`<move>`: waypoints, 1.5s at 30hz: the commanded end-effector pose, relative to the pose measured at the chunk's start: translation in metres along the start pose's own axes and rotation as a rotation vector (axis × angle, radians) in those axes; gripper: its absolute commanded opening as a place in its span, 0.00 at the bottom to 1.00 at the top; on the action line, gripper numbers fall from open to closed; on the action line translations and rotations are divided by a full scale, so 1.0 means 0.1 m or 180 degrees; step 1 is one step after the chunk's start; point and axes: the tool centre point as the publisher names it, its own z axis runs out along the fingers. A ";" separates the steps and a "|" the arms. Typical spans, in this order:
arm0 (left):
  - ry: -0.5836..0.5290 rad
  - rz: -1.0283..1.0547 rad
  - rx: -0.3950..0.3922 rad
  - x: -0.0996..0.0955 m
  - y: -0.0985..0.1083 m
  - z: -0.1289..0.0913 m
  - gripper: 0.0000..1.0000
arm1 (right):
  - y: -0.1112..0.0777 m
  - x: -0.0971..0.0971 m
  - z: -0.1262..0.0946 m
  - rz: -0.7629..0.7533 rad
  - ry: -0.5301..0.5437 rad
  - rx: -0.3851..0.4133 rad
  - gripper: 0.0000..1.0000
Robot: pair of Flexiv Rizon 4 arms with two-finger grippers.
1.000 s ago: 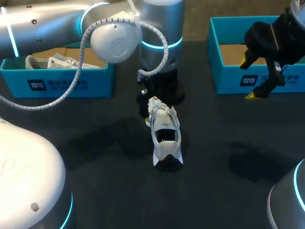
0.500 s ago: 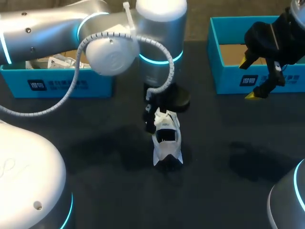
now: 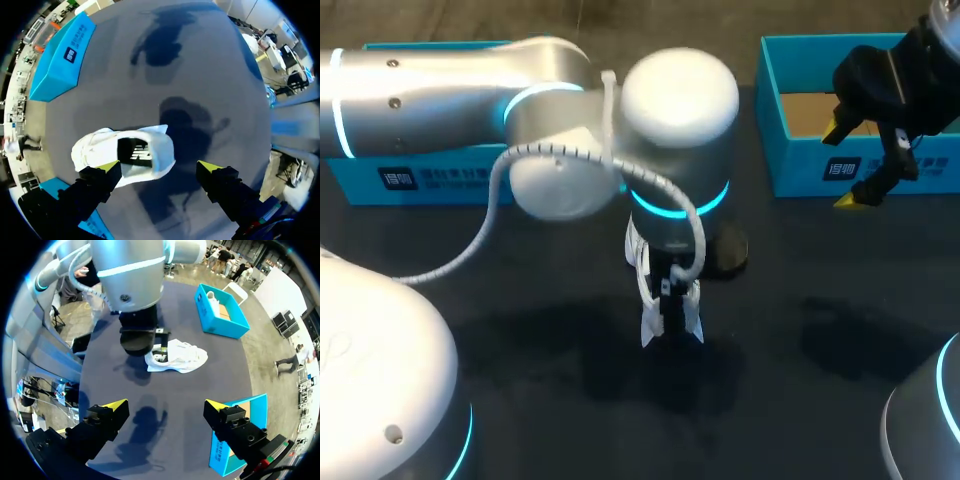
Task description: Take the shoe out of the shoebox, open the shoe tongue, remove and reinsert the insole, then place the shoe into the shoebox
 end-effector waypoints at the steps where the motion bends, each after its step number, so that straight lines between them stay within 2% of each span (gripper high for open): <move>1: -0.0009 -0.0088 0.0049 0.03 0.02 0.21 1.00 | 0.02 -0.02 0.01 0.0004 0.0015 0.0011 1.00; 16: 0.0149 -0.0261 -0.0067 0.11 -0.01 0.64 1.00 | 0.02 -0.02 0.01 0.0004 0.0015 0.0011 1.00; 24: 0.0210 -0.0329 -0.0061 0.14 -0.01 0.75 0.99 | 0.02 -0.02 0.01 0.0004 0.0015 0.0011 1.00; 26: 0.0219 -0.0359 -0.0044 0.15 0.00 0.76 0.87 | 0.02 -0.02 0.01 0.0004 0.0015 0.0011 1.00; 28: 0.0220 -0.0388 -0.0036 0.17 0.02 0.76 0.82 | 0.02 -0.02 0.01 0.0004 0.0015 0.0011 1.00; 29: 0.0223 -0.0387 -0.0037 0.18 0.02 0.76 0.73 | 0.02 -0.02 0.01 0.0004 0.0015 0.0011 1.00; 31: 0.0239 -0.0390 -0.0039 0.18 0.04 0.76 0.71 | 0.02 -0.02 0.01 0.0004 0.0015 0.0011 1.00; 32: 0.0244 -0.0389 -0.0035 0.19 0.05 0.76 0.65 | 0.02 -0.02 0.01 0.0004 0.0015 0.0011 1.00; 33: 0.0252 -0.0393 -0.0028 0.19 0.06 0.76 0.51 | 0.02 -0.02 0.01 0.0004 0.0015 0.0011 1.00; 38: 0.0276 -0.0398 -0.0039 0.18 0.07 0.77 0.35 | 0.02 -0.02 0.01 0.0004 0.0015 0.0011 1.00; 40: 0.0299 -0.0395 -0.0029 0.18 0.07 0.77 0.27 | 0.02 -0.02 0.01 0.0004 0.0015 0.0011 1.00; 42: 0.0329 -0.0400 -0.0006 0.17 0.08 0.78 0.09 | 0.02 -0.02 0.01 0.0004 0.0015 0.0011 1.00; 44: 0.0358 -0.0413 0.0009 0.17 0.12 0.77 0.00 | 0.02 -0.02 0.01 0.0004 0.0015 0.0011 1.00; 45: 0.0380 -0.0426 0.0004 0.17 0.14 0.77 0.00 | 0.02 -0.02 0.01 0.0004 0.0015 0.0011 1.00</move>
